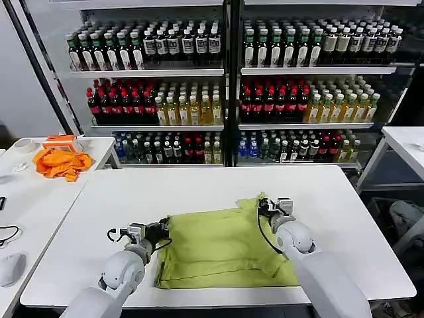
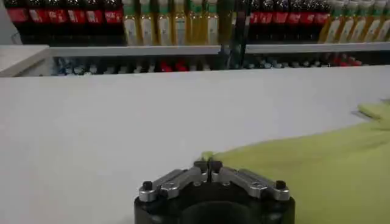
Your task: Fold and organize the clothes.
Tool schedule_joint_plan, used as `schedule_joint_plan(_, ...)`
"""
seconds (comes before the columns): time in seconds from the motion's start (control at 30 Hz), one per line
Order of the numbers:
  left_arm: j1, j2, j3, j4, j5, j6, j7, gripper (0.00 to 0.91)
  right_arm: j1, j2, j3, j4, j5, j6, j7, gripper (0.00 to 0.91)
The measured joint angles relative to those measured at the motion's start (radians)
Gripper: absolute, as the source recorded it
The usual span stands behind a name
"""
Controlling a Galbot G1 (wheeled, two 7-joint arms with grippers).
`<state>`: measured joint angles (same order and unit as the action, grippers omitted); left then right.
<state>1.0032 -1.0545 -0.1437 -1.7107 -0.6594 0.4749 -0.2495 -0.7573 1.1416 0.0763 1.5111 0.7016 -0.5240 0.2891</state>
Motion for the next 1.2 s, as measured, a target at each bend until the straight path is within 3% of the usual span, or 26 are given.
schedule_joint_plan(0.63, 0.183, 0.01, -0.1, -0.251, 0.006, -0.034, 0.013, 0.03, -0.286, -0.091, 0.164, 0.376, -0.045, 0.008, 0.0, 0.0)
schedule_joint_plan(0.93, 0.313, 0.022, -0.139, -0.352, 0.055, -0.036, 0.036, 0.03, -0.488, -0.094, 0.282, 0.541, -0.07, 0.006, 0.001, 0.0)
schedule_joint_plan(1.17, 0.402, 0.023, -0.143, -0.381, 0.126, -0.038, 0.05, 0.03, -0.607, -0.073, 0.331, 0.588, -0.094, -0.001, 0.008, 0.0)
schedule_joint_plan(1.2, 0.41, 0.022, -0.142, -0.381, 0.139, -0.038, 0.05, 0.02, -0.616, -0.068, 0.332, 0.589, -0.096, -0.004, 0.01, 0.091)
